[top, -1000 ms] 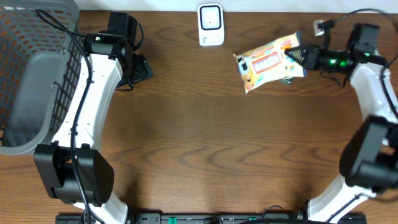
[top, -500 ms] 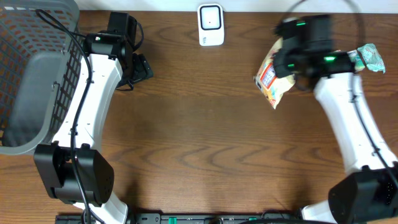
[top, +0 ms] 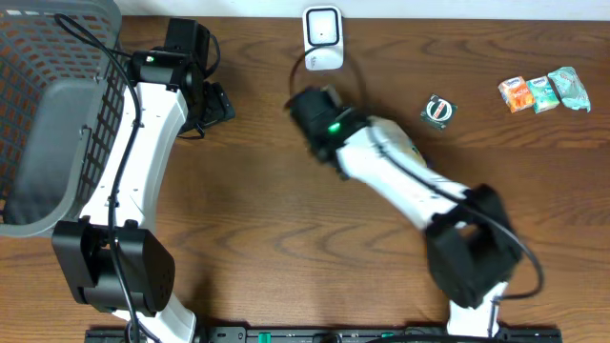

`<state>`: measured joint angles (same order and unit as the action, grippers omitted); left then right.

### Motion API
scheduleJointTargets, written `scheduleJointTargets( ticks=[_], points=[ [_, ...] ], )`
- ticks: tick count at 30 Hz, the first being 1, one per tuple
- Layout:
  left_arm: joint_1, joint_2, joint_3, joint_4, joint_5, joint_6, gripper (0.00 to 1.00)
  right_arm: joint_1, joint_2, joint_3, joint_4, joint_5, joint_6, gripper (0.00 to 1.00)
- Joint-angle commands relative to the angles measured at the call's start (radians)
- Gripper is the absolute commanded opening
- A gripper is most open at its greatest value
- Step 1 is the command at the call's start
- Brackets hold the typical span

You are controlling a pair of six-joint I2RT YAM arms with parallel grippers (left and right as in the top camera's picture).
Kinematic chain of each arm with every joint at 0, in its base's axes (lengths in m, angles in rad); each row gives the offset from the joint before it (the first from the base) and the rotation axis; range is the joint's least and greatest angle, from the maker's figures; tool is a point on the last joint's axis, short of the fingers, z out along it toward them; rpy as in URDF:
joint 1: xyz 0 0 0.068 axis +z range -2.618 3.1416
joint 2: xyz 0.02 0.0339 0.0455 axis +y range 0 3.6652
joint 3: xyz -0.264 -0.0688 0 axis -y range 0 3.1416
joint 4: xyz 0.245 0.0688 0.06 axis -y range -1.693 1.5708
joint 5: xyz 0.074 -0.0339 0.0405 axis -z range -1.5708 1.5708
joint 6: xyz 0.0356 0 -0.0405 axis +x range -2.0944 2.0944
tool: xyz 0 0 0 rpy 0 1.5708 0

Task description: Scan the item barcode

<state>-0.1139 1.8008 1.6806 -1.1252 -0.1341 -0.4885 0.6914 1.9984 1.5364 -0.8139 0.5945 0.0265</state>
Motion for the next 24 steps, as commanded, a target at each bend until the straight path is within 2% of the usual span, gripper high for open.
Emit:
scheduleJointTargets(
  ticks=[1,2,3,4,6,9,12,15,19,21,24],
  points=[
    [0.003,-0.005,0.003,-0.003,-0.013,0.017,0.98,0.093,0.023,0.016,-0.002,-0.115,0.15,0.05],
    [0.003,-0.005,0.003,-0.003,-0.013,0.017,0.98,0.11,0.023,0.032,-0.011,-0.172,0.167,0.22],
    [0.003,-0.005,0.003,-0.003,-0.013,0.017,0.98,0.12,0.023,0.045,-0.019,-0.223,0.177,0.31],
    [0.003,-0.005,0.003,-0.003,-0.013,0.017,0.98,0.13,0.022,0.071,-0.039,-0.309,0.183,0.6],
    [0.003,-0.005,0.003,-0.003,-0.013,0.017,0.98,0.125,0.022,0.121,-0.098,-0.383,0.195,0.7],
    [0.003,-0.005,0.003,-0.003,-0.013,0.017,0.98,0.08,0.022,0.208,-0.205,-0.381,0.202,0.73],
    [0.003,-0.005,0.003,-0.003,-0.013,0.017,0.98,0.013,0.022,0.263,-0.278,-0.332,0.202,0.7],
    [0.003,-0.005,0.003,-0.003,-0.013,0.017,0.98,-0.076,0.022,0.276,-0.32,-0.392,0.177,0.49],
    [0.003,-0.005,0.003,-0.003,-0.013,0.017,0.98,-0.202,0.029,0.257,-0.4,-0.578,0.099,0.24],
    [0.003,-0.005,0.003,-0.003,-0.013,0.017,0.98,-0.249,0.031,0.22,-0.423,-0.628,0.096,0.17],
    [0.003,-0.005,0.003,-0.003,-0.013,0.017,0.98,-0.284,0.031,0.147,-0.399,-0.632,0.097,0.17]
  ],
)
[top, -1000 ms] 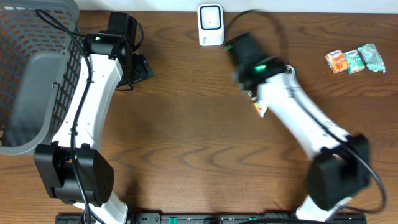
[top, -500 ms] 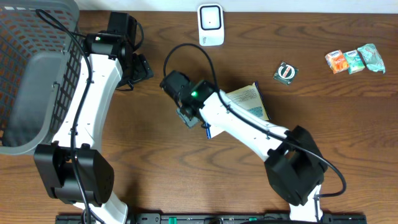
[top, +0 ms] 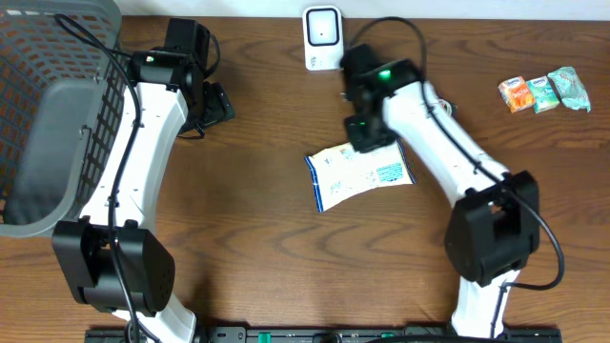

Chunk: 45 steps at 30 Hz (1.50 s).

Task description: Scan the item barcode

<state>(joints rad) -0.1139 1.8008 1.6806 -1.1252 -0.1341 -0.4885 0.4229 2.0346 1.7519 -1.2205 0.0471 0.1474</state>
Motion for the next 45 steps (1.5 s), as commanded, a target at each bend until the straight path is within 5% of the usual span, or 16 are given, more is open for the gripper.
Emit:
scheduleJointTargets(
  ticks=[1,8,13,25,37,45],
  points=[
    [0.003,-0.005,0.003,-0.003,-0.013,0.017,0.98,-0.023,-0.005,-0.099,0.032,-0.085,-0.016,0.16],
    [0.003,-0.005,0.003,-0.003,-0.013,0.017,0.98,0.012,-0.003,-0.317,0.354,-0.328,0.037,0.18],
    [0.003,-0.005,0.003,-0.003,-0.013,0.017,0.98,0.029,-0.003,-0.265,0.571,-0.338,0.208,0.22],
    [0.003,-0.005,0.003,-0.003,-0.013,0.017,0.98,0.028,-0.003,-0.034,0.326,-0.263,0.154,0.24],
    [0.003,-0.005,0.003,-0.003,-0.013,0.017,0.98,0.164,-0.003,-0.41,0.735,-0.227,0.193,0.28],
    [0.003,-0.005,0.003,-0.003,-0.013,0.017,0.98,0.111,-0.092,-0.245,0.524,-0.054,0.182,0.34]
  ],
)
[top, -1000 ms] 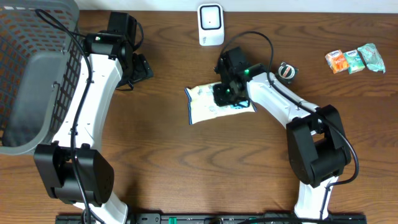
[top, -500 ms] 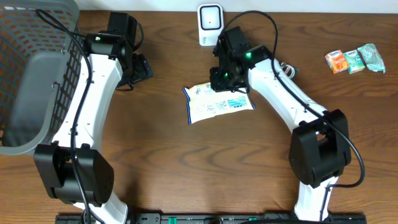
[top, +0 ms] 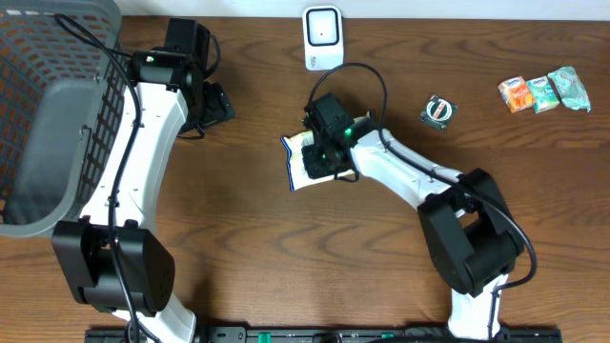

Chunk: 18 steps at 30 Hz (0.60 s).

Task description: Scan the item barcode

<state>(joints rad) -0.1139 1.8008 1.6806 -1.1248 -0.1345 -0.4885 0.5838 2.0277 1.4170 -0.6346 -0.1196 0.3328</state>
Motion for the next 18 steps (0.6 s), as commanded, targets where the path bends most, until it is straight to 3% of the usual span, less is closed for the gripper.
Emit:
scheduleJointTargets(
  ticks=[1,5,10,18],
  points=[
    [0.003,-0.005,0.003,-0.004,-0.012,0.017,0.98,-0.066,-0.105,0.116,-0.098,0.136,-0.024,0.35],
    [0.003,-0.005,0.003,-0.004,-0.012,0.017,0.98,-0.12,-0.16,0.154,-0.161,0.223,-0.053,0.38],
    [0.003,-0.005,0.003,-0.004,-0.012,0.017,0.98,-0.18,-0.15,0.13,-0.174,0.237,-0.053,0.32],
    [0.003,-0.005,0.003,-0.004,-0.012,0.017,0.98,-0.173,-0.019,0.002,-0.024,0.101,-0.053,0.32]
  ],
)
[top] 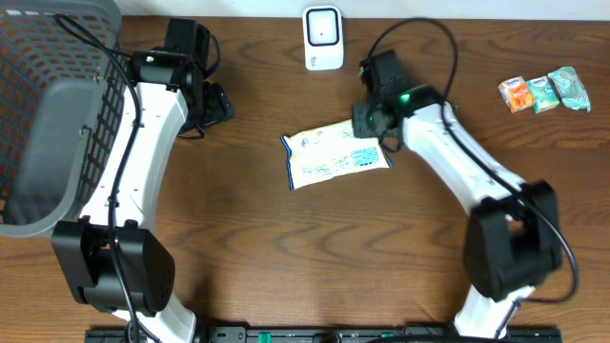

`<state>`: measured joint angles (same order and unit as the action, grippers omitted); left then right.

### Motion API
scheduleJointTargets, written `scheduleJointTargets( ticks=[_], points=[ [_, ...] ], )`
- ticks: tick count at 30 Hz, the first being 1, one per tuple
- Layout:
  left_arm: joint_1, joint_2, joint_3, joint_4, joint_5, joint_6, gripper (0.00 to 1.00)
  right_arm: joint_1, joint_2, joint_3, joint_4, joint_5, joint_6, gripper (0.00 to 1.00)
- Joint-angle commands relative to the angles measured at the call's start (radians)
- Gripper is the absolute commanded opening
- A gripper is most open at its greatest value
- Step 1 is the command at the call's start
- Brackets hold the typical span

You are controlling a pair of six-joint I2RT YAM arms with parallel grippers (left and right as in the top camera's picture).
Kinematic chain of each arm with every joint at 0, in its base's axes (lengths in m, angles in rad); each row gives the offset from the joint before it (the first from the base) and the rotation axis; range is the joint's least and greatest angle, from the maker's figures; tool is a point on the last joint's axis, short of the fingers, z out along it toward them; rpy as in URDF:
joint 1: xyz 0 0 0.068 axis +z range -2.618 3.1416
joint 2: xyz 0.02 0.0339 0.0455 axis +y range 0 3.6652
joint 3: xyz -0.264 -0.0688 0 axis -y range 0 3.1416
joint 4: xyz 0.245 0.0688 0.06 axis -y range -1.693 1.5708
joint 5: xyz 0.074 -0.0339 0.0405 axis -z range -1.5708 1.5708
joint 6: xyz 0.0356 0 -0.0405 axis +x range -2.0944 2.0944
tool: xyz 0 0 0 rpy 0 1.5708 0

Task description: Scan the item barcode

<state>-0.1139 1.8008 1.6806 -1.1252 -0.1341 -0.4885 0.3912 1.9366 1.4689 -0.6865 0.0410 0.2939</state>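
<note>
A white packet with blue print (329,160) lies flat on the wooden table, mid-table, its long side slightly tilted. My right gripper (370,126) hangs at the packet's upper right corner; the wrist hides its fingers, so their state and any hold on the packet are unclear. The white barcode scanner (323,38) stands at the table's back edge, just behind and left of that gripper. My left gripper (215,103) rests far to the left beside the basket, with nothing visible in it.
A grey mesh basket (43,114) fills the left side. A small round green item (438,110) lies right of the right arm. Three small snack packs (543,92) sit at the far right. The scanner's black cable (410,33) loops over the right arm.
The right gripper has moved from over the packet's left half to its upper right corner. The packet, half covered before, now lies fully in view. The left arm has not moved.
At first the right arm lay across mid-table and no packet showed. Then the packet lay flat below the gripper, right of centre. Later it sat further left under the gripper. Now it lies uncovered with the gripper at its right corner.
</note>
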Motion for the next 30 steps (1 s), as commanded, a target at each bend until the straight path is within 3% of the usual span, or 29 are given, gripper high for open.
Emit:
scheduleJointTargets(
  ticks=[1,7,16,18,20,30],
  points=[
    [0.003,-0.005,0.003,-0.003,-0.013,0.017,0.98,0.023,0.093,-0.056,0.037,-0.058,-0.014,0.31],
    [0.003,-0.005,0.003,-0.003,-0.013,0.017,0.98,0.013,0.109,-0.04,-0.018,-0.05,-0.011,0.36],
    [0.003,-0.005,0.003,-0.003,-0.013,0.017,0.98,-0.012,-0.102,0.091,-0.232,-0.078,-0.011,0.48],
    [0.003,-0.005,0.003,-0.003,-0.013,0.017,0.98,-0.002,-0.133,0.09,-0.227,-0.103,-0.01,0.47],
    [0.003,-0.005,0.003,-0.003,-0.013,0.017,0.98,0.019,-0.139,0.09,-0.199,-0.119,-0.009,0.3],
    [0.003,-0.005,0.003,-0.003,-0.013,0.017,0.98,0.124,0.071,0.066,-0.094,-0.04,0.13,0.34]
  ],
)
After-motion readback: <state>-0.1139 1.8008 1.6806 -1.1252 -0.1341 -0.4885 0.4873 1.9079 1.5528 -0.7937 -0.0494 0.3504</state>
